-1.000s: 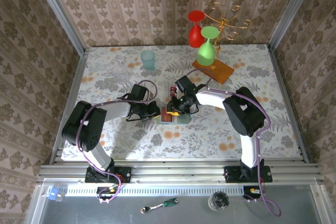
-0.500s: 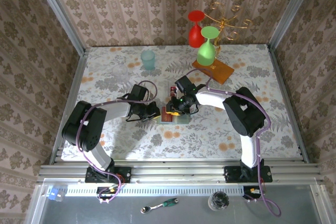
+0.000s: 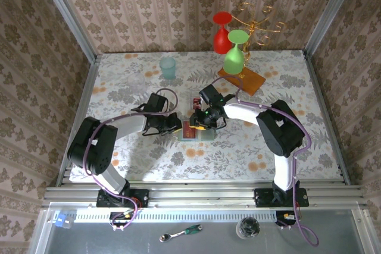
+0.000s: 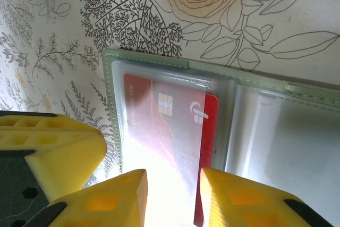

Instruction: Take the credit cards out of the card holder

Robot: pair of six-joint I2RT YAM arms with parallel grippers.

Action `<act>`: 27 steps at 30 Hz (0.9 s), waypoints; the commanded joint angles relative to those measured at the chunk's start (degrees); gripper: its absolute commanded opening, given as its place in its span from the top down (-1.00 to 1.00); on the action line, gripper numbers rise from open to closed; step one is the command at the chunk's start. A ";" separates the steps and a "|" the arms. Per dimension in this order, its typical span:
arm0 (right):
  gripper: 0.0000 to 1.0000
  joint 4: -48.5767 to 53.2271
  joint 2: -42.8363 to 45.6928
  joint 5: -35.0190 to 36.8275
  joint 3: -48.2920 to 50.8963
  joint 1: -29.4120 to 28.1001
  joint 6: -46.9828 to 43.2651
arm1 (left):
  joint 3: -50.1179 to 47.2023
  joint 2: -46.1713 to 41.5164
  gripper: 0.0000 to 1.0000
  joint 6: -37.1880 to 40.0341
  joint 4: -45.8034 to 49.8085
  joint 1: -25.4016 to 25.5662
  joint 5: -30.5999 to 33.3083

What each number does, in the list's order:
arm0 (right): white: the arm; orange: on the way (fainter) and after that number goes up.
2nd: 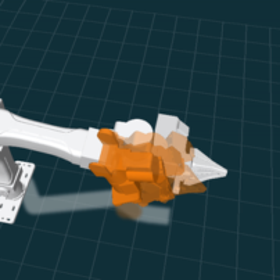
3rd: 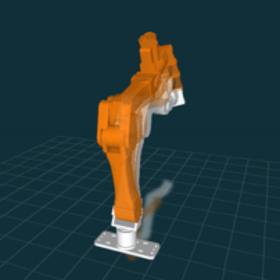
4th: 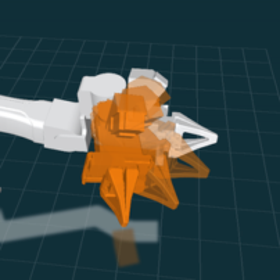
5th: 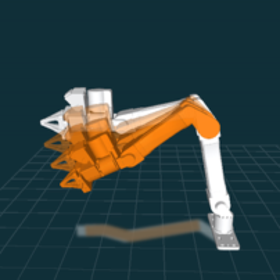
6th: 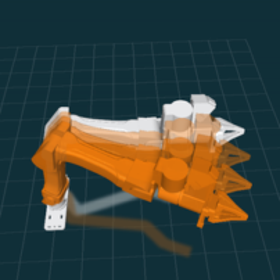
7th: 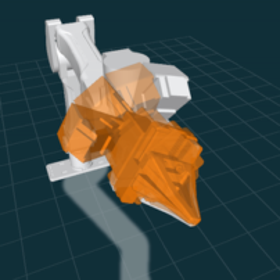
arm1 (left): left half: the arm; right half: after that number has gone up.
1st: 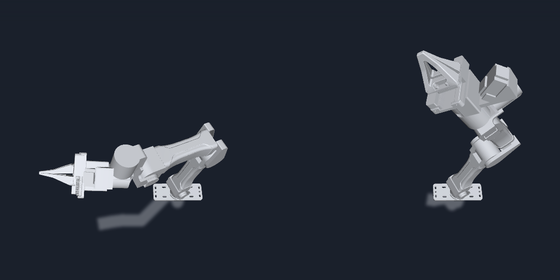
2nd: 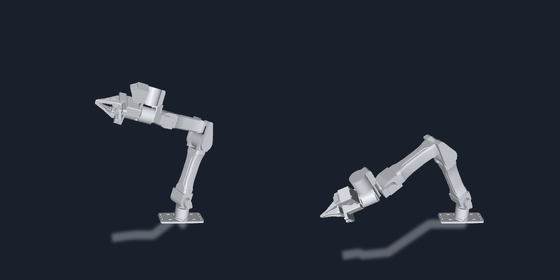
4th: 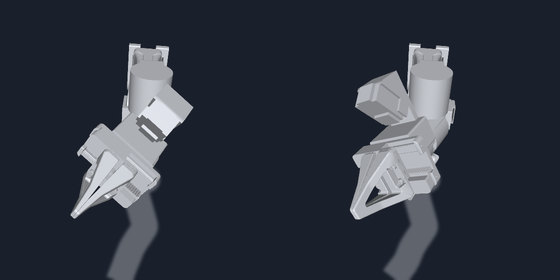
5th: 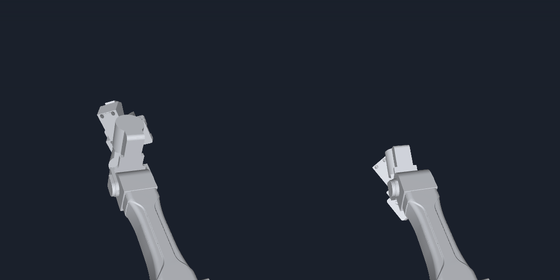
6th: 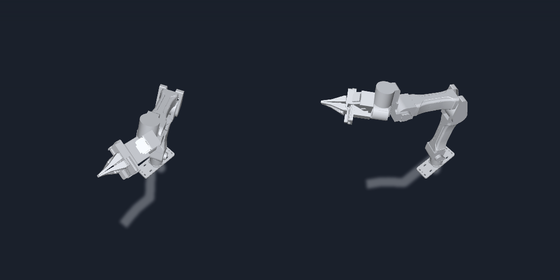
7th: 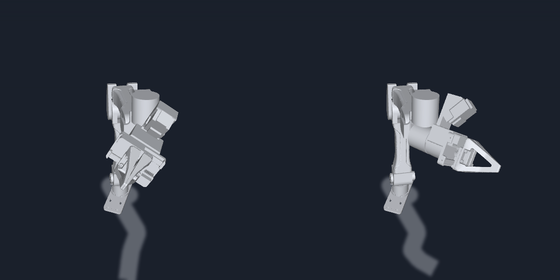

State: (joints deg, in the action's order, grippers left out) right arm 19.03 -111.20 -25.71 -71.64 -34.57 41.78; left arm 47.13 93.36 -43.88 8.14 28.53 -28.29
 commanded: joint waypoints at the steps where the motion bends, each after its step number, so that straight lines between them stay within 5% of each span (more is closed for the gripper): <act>1: 0.32 1.16 1.87 0.83 0.35 -0.31 -0.73 | 2.39 0.79 0.80 1.16 0.43 0.64 -0.64; 27: 0.37 -1.88 -1.71 -2.74 0.27 -0.32 0.57 | 0.79 4.38 0.90 2.30 1.26 0.82 1.14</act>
State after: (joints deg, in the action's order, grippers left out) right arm 17.89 -111.70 -26.94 -71.64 -34.57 42.04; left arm 49.10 97.58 -43.20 7.94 29.21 -28.27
